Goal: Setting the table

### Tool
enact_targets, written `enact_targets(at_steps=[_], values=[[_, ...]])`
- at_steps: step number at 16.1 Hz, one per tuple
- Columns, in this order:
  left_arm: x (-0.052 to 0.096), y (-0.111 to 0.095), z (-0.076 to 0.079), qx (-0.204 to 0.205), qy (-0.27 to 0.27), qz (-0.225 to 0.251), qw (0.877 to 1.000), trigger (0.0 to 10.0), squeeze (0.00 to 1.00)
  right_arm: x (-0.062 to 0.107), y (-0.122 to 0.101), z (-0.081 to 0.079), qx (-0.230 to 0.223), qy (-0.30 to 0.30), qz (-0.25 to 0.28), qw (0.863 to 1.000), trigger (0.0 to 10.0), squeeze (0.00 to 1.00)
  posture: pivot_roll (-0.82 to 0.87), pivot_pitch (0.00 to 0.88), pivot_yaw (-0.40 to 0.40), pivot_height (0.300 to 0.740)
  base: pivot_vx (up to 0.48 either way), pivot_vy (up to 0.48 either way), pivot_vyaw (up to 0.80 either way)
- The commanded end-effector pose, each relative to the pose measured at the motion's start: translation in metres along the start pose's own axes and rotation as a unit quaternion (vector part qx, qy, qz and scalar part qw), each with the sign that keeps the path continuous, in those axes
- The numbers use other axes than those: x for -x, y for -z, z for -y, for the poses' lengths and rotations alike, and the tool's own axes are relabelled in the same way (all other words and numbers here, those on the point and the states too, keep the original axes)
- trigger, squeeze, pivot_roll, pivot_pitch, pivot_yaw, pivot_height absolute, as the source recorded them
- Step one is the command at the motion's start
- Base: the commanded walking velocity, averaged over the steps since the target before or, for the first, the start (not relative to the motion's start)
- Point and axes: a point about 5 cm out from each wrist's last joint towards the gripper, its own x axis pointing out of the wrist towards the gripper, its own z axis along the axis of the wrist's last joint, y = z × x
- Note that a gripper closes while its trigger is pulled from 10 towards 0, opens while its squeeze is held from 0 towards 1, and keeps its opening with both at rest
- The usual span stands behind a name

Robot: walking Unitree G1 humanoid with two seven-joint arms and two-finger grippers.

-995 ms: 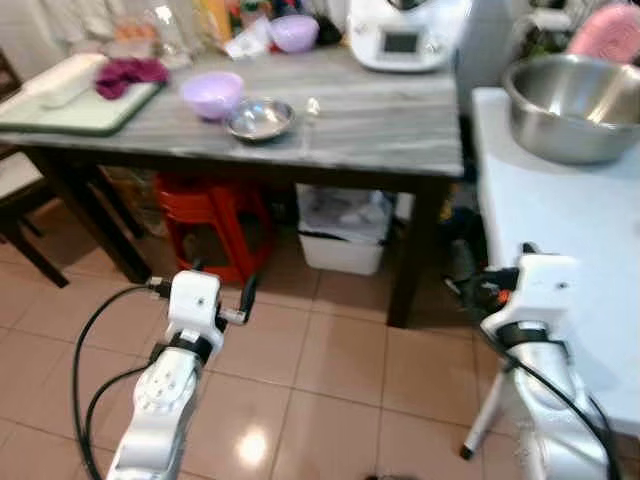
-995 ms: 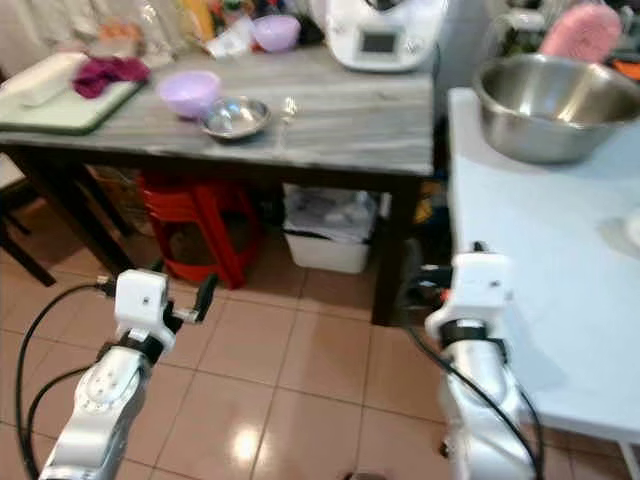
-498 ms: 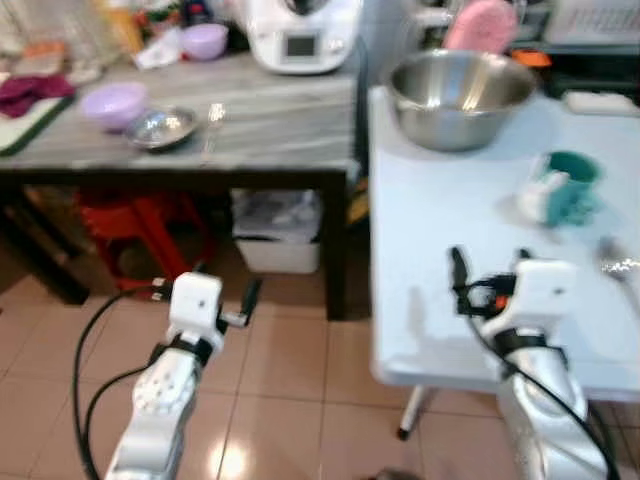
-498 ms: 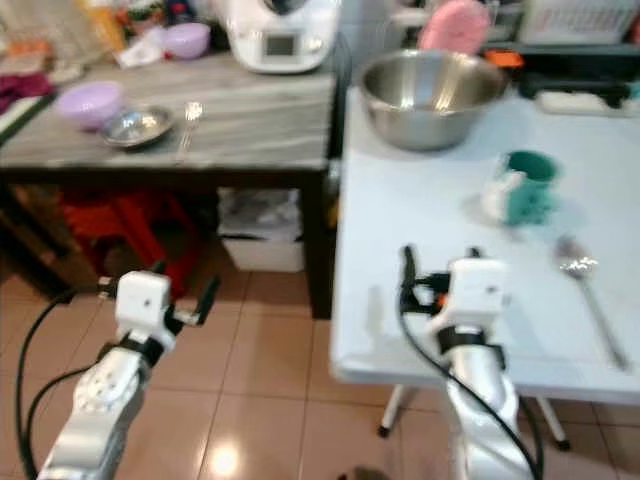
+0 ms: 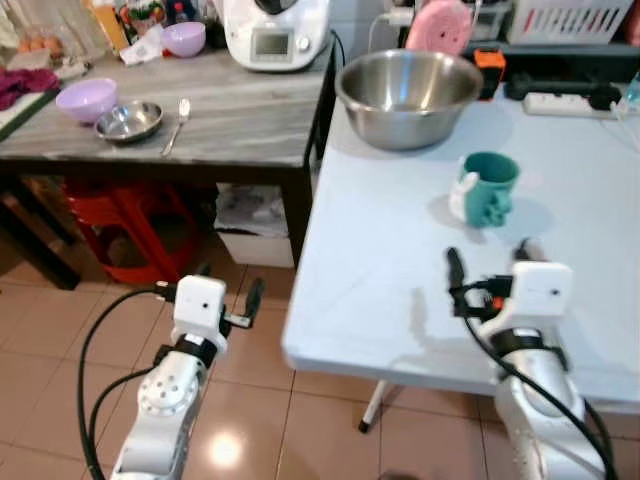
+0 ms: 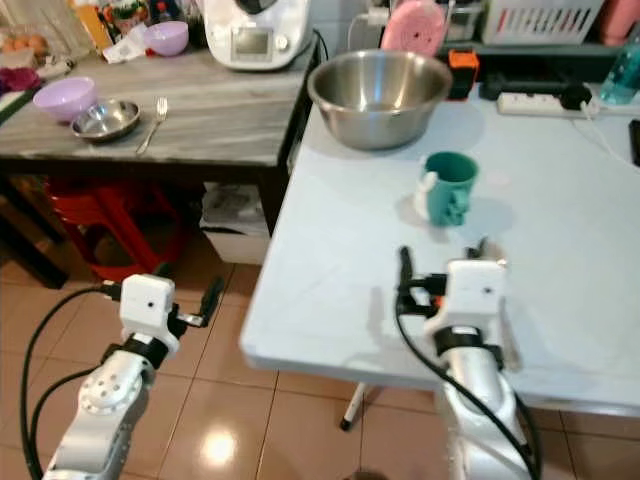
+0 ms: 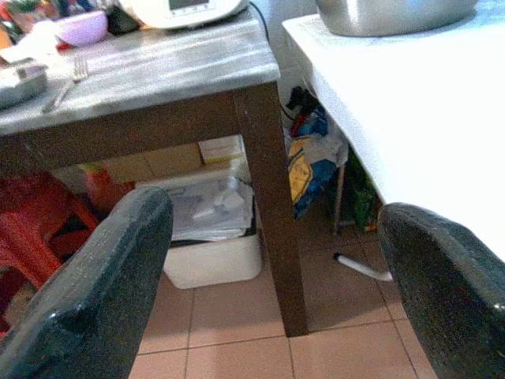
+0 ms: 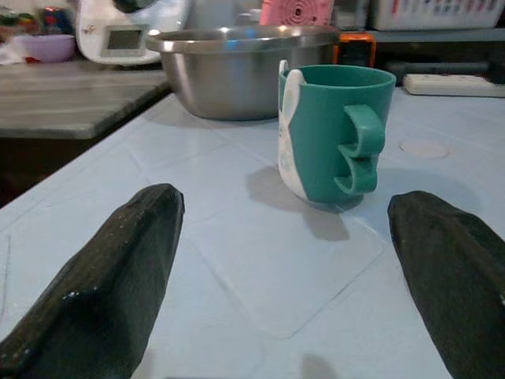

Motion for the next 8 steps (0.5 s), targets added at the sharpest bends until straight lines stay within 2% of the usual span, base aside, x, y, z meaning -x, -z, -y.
enact_targets(at_steps=[1,5,8], values=[[-0.0003,-0.0019,-0.0013,0.000,-0.002,0.002,1.000,10.0,0.00,-0.0004,-0.0054,0.0014,0.003,0.003,0.010,1.000,10.0,0.00,-0.23,0.121,0.108,0.740,0.000,-0.315,0.00],[0.0012,-0.0004,-0.0026,-0.004,-0.003,-0.003,1.000,10.0,0.00,0.0001,-0.0041,0.0001,0.000,0.003,0.007,1.000,10.0,0.00,-0.22,0.126,0.111,0.740,0.000,-0.300,0.00],[0.0024,0.0012,-0.0012,-0.001,0.001,-0.006,1.000,10.0,0.00,0.0006,-0.0021,-0.0004,-0.010,0.004,0.002,1.000,10.0,0.00,-0.22,0.130,0.112,0.740,0.000,0.000,0.00]])
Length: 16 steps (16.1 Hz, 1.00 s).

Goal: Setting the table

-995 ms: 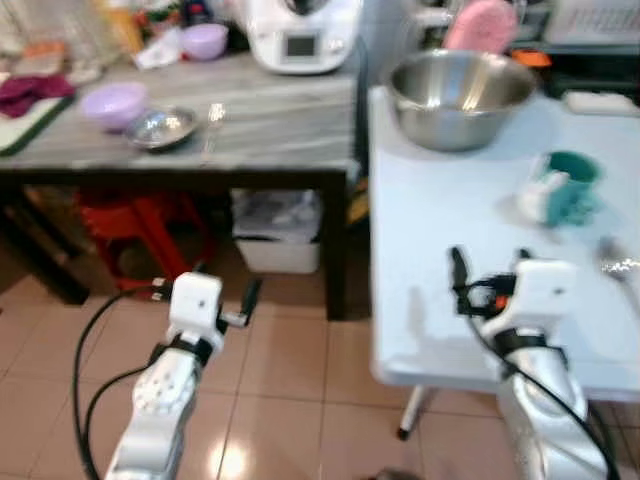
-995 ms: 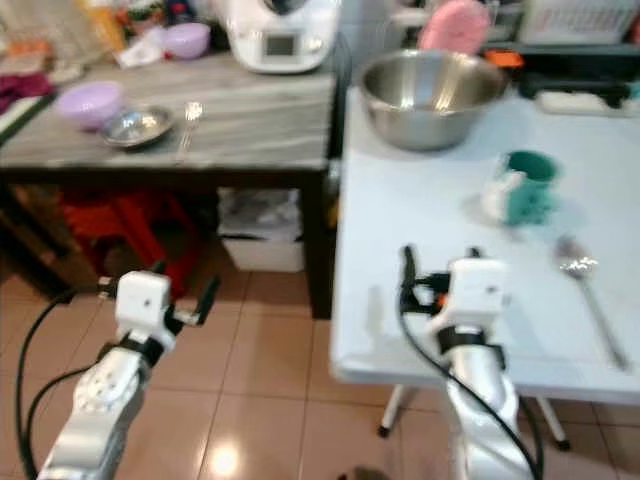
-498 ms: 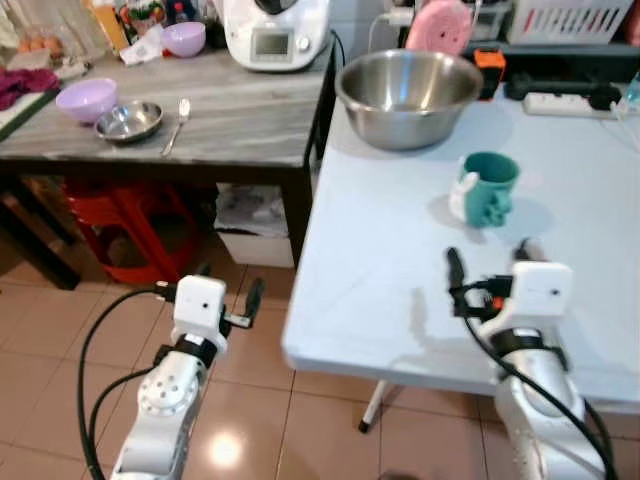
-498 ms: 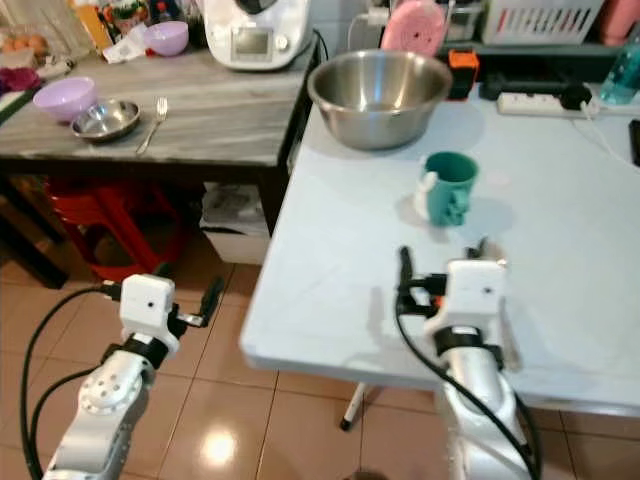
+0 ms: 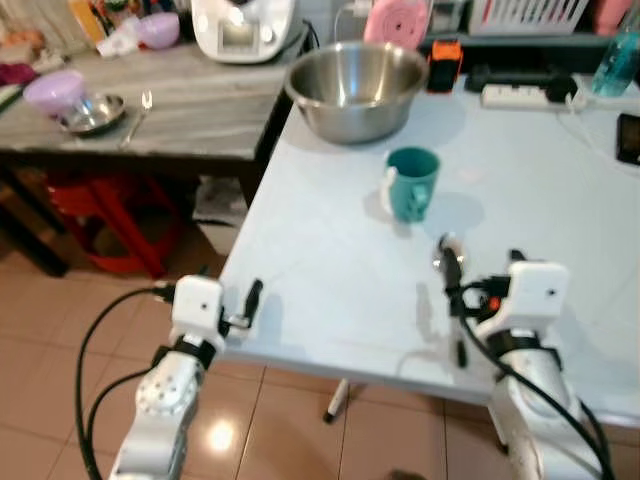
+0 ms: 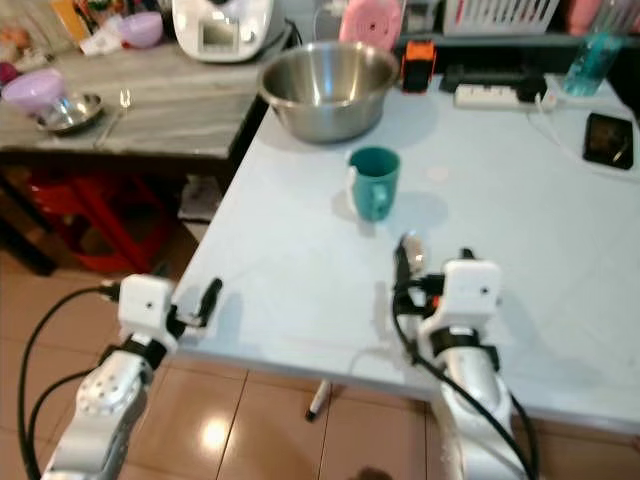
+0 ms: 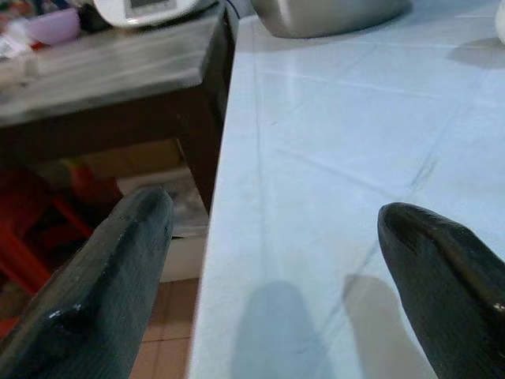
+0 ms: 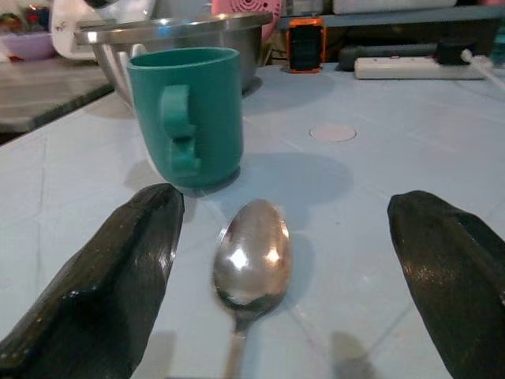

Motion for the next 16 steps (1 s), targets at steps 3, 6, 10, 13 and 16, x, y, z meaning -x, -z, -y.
enact_targets(at_steps=[3,6,10,13,16], values=[[0.005,0.006,0.003,0.000,0.037,-0.013,0.999,10.0,0.00,0.000,0.004,0.001,-0.014,0.011,-0.017,1.000,10.0,0.00,-0.22,0.137,0.117,0.740,0.000,0.000,0.00],[0.010,0.005,0.014,0.002,0.128,-0.003,0.992,10.0,0.00,-0.004,0.012,-0.011,-0.022,-0.006,-0.043,0.999,10.0,0.00,-0.21,0.140,0.119,0.740,0.000,0.000,0.00],[0.009,-0.001,0.018,0.005,0.185,0.017,0.983,10.0,0.00,-0.017,0.016,-0.030,-0.032,-0.035,-0.067,0.997,10.0,0.00,-0.21,0.141,0.119,0.740,0.000,0.000,0.00],[0.010,-0.003,0.017,-0.008,0.209,0.020,0.978,10.0,0.00,-0.020,0.024,-0.043,-0.034,-0.061,-0.103,0.992,10.0,0.00,-0.21,0.140,0.119,0.740,0.000,0.000,0.00],[0.011,-0.002,0.013,-0.006,0.206,0.019,0.978,10.0,0.00,-0.016,0.024,-0.041,-0.035,-0.048,-0.117,0.991,10.0,0.00,-0.20,0.140,0.116,0.740,0.000,0.000,0.00]])
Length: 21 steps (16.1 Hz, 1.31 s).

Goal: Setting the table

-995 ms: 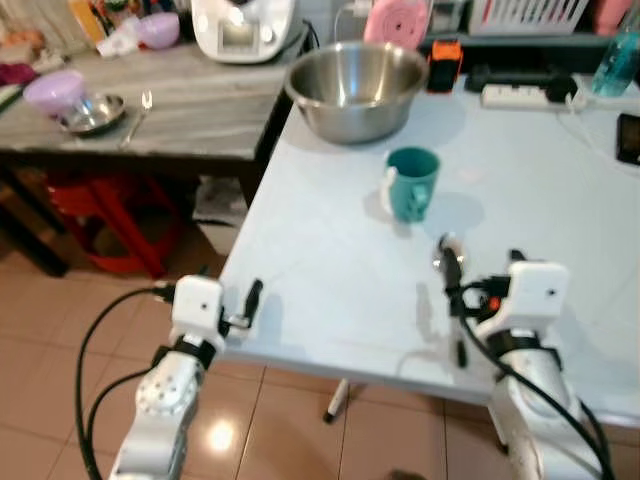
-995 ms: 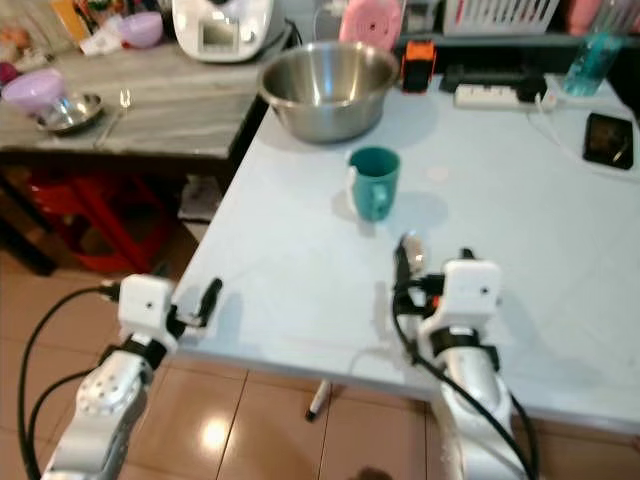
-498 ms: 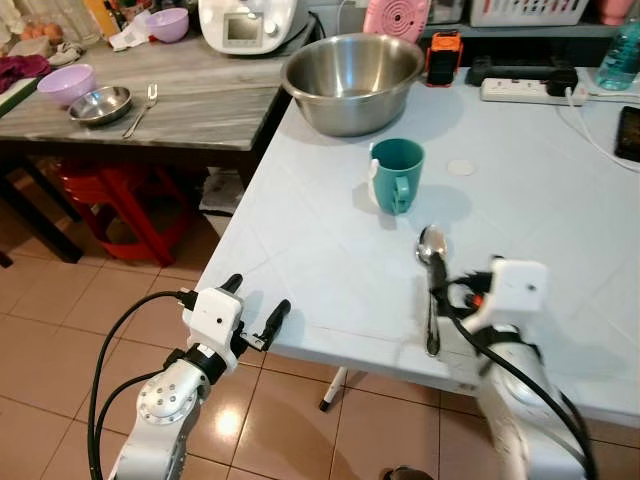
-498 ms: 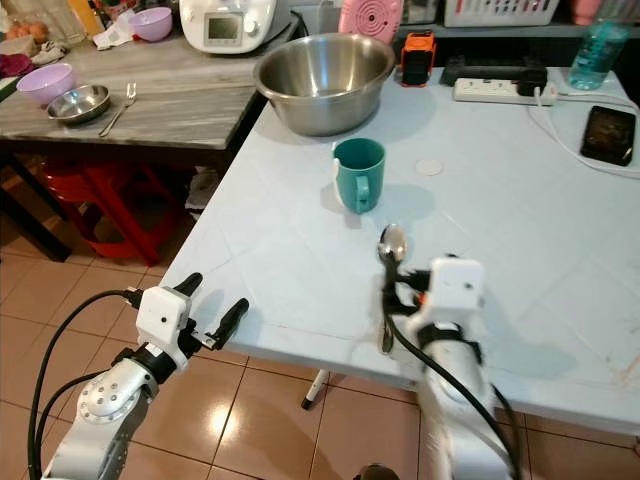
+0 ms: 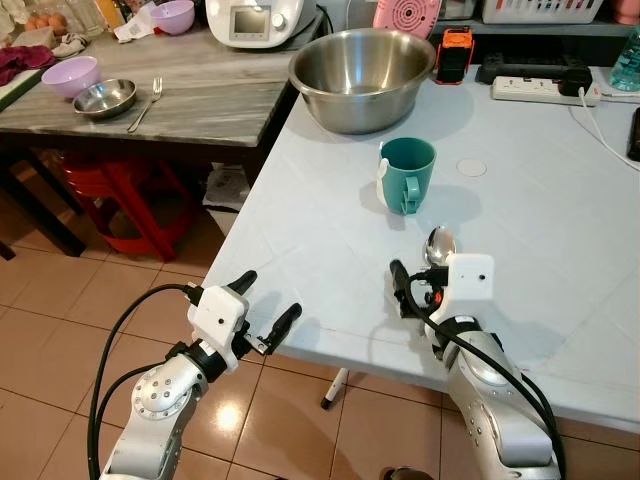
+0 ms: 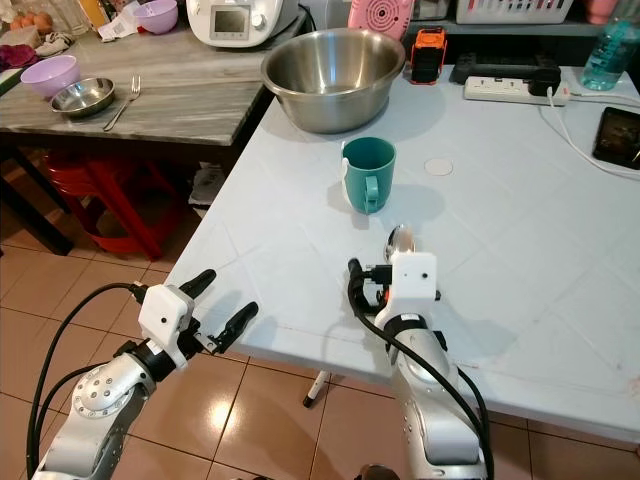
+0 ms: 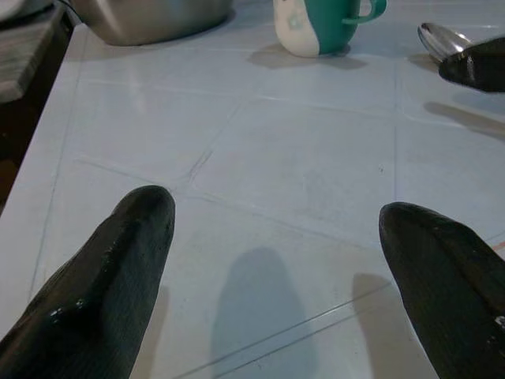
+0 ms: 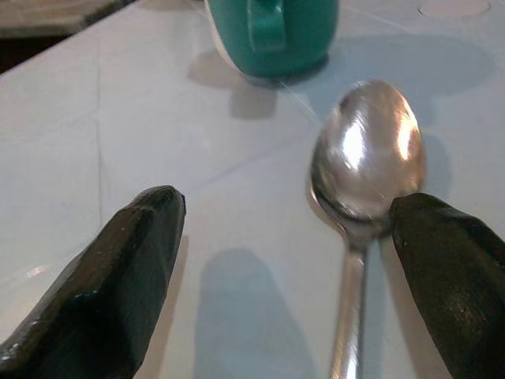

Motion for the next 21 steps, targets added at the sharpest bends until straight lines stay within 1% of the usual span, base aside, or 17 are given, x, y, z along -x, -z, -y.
enact_targets(at_steps=[1,2,4,5,6,7,10,11,12,13,15,17,18,19,20,21], values=[[0.005,0.000,-0.005,-0.008,-0.001,-0.003,1.000,10.0,0.00,0.003,-0.002,0.000,0.000,0.007,-0.002,1.000,10.0,0.00,-0.20,0.140,0.116,0.740,0.000,0.000,0.00],[0.006,0.002,-0.005,-0.006,0.001,-0.004,1.000,10.0,0.00,0.010,0.000,0.009,0.002,0.027,-0.009,1.000,10.0,0.00,-0.20,0.140,0.114,0.740,0.000,0.000,0.00],[0.006,0.003,-0.005,-0.004,0.002,-0.005,1.000,10.0,0.00,0.015,0.000,0.016,0.001,0.044,-0.009,0.999,10.0,0.00,-0.21,0.139,0.121,0.740,0.000,0.000,0.00],[0.005,0.004,-0.005,-0.003,0.007,-0.004,1.000,10.0,0.00,0.019,0.004,0.020,-0.006,0.058,-0.024,0.998,10.0,0.00,-0.22,0.139,0.126,0.740,0.000,0.000,0.00],[0.004,0.004,-0.004,-0.004,0.011,-0.004,1.000,10.0,0.00,0.019,0.005,0.021,-0.010,0.063,-0.028,0.998,3.5,0.00,-0.22,0.139,0.129,0.740,0.000,0.000,0.00],[0.003,0.004,-0.004,-0.004,0.015,-0.003,1.000,10.0,0.00,0.019,0.005,0.020,-0.011,0.063,-0.030,0.997,0.0,0.00,-0.23,0.140,0.136,0.740,0.000,0.000,0.00],[0.000,0.002,-0.003,-0.005,0.040,0.000,0.999,10.0,0.00,0.011,0.000,0.017,-0.012,0.060,-0.031,0.998,0.1,0.00,-0.24,0.146,0.144,0.740,0.000,0.000,0.00],[-0.001,0.001,-0.002,-0.009,0.050,0.000,0.999,10.0,0.00,0.006,-0.002,0.014,-0.008,0.050,-0.033,0.998,5.4,0.00,-0.24,0.146,0.144,0.740,0.000,0.000,0.00],[-0.002,0.000,-0.003,-0.009,0.052,0.002,0.999,10.0,0.00,0.002,-0.004,0.011,-0.007,0.044,-0.030,0.999,8.4,0.00,-0.24,0.149,0.139,0.740,0.000,0.000,0.00],[-0.002,-0.001,-0.003,-0.010,0.053,0.003,0.999,10.0,0.00,0.000,-0.006,0.008,-0.006,0.038,-0.030,0.999,10.0,0.00,-0.24,0.150,0.136,0.740,0.000,0.000,0.00],[-0.003,-0.002,-0.003,-0.011,0.053,0.004,0.999,10.0,0.00,-0.005,-0.006,0.003,-0.005,0.025,-0.037,0.999,10.0,0.00,-0.23,0.149,0.131,0.740,0.000,0.000,0.00],[-0.002,-0.003,0.000,-0.010,0.054,0.005,0.999,10.0,0.00,-0.006,-0.002,0.001,-0.004,0.024,-0.054,0.998,10.0,0.00,-0.23,0.148,0.126,0.740,0.000,0.000,0.00],[-0.001,-0.004,0.001,-0.009,0.055,0.005,0.998,10.0,0.00,-0.006,0.002,-0.001,-0.005,0.020,-0.073,0.997,6.9,0.00,-0.23,0.149,0.125,0.740,0.000,0.000,0.00],[-0.001,-0.005,0.003,-0.009,0.056,0.006,0.998,10.0,0.00,-0.004,0.007,-0.002,-0.002,0.017,-0.090,0.996,5.8,0.00,-0.22,0.149,0.124,0.740,0.000,0.000,0.00],[0.000,-0.006,0.004,-0.010,0.055,0.006,0.998,10.0,0.00,0.001,0.015,0.000,0.008,0.020,-0.114,0.993,3.6,0.00,-0.22,0.150,0.122,0.740,0.000,0.000,0.00],[0.000,-0.006,0.003,-0.010,0.054,0.006,0.998,10.0,0.00,0.003,0.018,0.002,0.012,0.027,-0.122,0.992,3.2,0.00,-0.22,0.150,0.122,0.740,0.000,0.000,0.00]])
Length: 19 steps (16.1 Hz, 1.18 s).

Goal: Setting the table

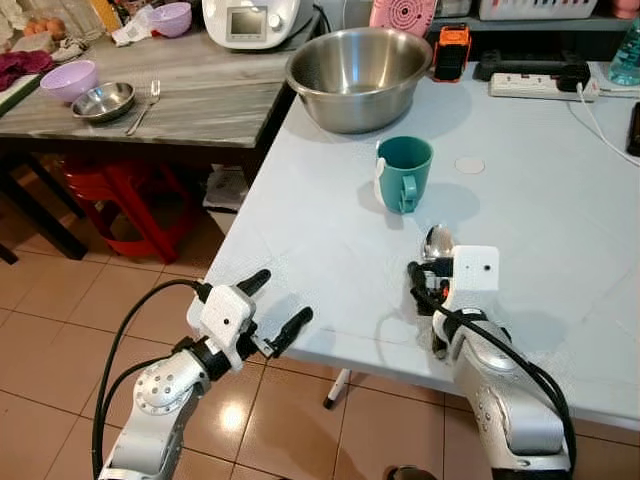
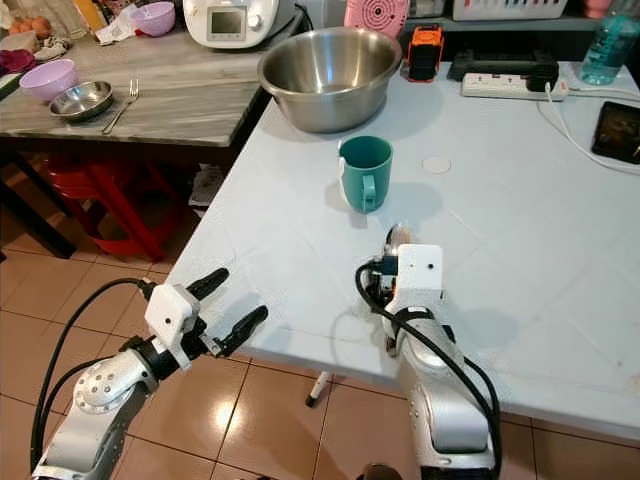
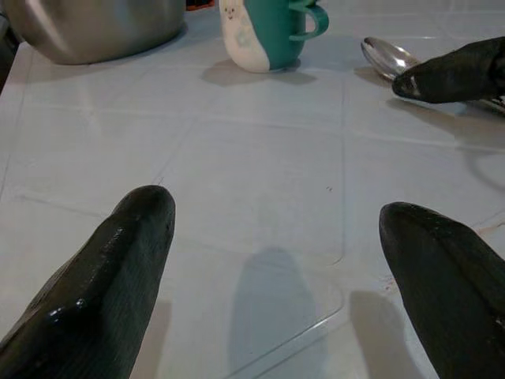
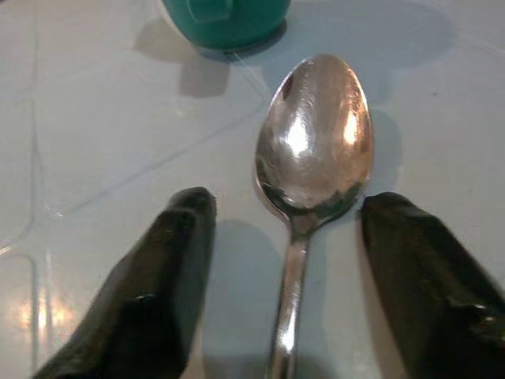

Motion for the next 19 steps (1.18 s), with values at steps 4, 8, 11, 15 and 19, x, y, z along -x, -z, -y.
enact_targets(at_steps=[4,8,11,15,19], values=[[0.005,-0.001,-0.002,-0.005,0.000,-0.011,1.000,10.0,0.00,0.011,0.033,0.006,0.005,0.008,-0.091,0.996,0.2,0.00,-0.23,0.151,0.127,0.740,0.000,0.000,0.00],[0.006,0.001,-0.004,-0.006,0.002,-0.017,1.000,10.0,0.00,0.024,0.047,0.017,0.002,0.025,-0.121,0.992,0.0,0.00,-0.23,0.154,0.136,0.740,0.000,0.000,0.00],[0.006,0.005,-0.004,-0.006,0.004,-0.023,1.000,10.0,0.00,0.025,0.050,0.018,-0.002,0.026,-0.125,0.992,0.0,0.00,-0.23,0.155,0.139,0.740,0.000,0.000,0.00],[0.005,0.003,0.000,0.015,0.031,-0.008,0.999,10.0,0.00,0.024,0.055,0.019,-0.007,0.027,-0.129,0.991,0.0,0.00,-0.23,0.151,0.136,0.740,0.000,0.000,0.00],[0.005,0.002,0.003,0.016,0.049,-0.005,0.999,10.0,0.00,0.022,0.056,0.020,-0.009,0.026,-0.130,0.991,0.0,0.00,-0.23,0.148,0.133,0.740,0.000,0.000,0.00]])
